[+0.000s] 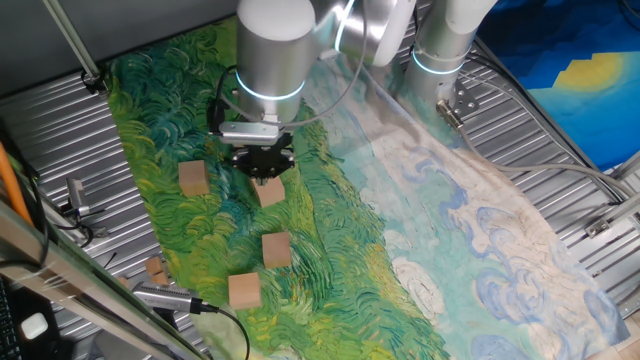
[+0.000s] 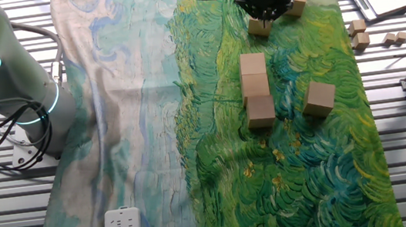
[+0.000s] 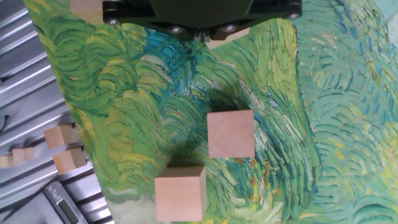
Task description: Stack the blocks into a pyramid shape
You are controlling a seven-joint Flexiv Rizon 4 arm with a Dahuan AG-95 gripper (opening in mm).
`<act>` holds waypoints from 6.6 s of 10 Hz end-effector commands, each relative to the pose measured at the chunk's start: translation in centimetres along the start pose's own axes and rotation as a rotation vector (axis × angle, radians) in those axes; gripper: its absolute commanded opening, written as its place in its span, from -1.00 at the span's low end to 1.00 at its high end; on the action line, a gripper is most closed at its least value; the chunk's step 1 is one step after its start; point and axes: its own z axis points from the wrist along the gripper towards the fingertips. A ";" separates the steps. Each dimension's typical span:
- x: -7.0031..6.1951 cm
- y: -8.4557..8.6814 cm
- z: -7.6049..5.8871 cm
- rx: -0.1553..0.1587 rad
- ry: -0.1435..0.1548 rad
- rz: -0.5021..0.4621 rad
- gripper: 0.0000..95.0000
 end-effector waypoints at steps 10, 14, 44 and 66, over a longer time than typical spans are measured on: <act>-0.1 -0.1 0.1 -0.024 0.005 0.016 -1.00; -5.8 -0.4 1.5 -0.028 -0.013 0.058 -1.00; -11.4 3.6 12.4 0.070 -0.103 -0.052 0.20; -2.2 1.6 1.6 -0.049 -0.070 -0.273 -1.00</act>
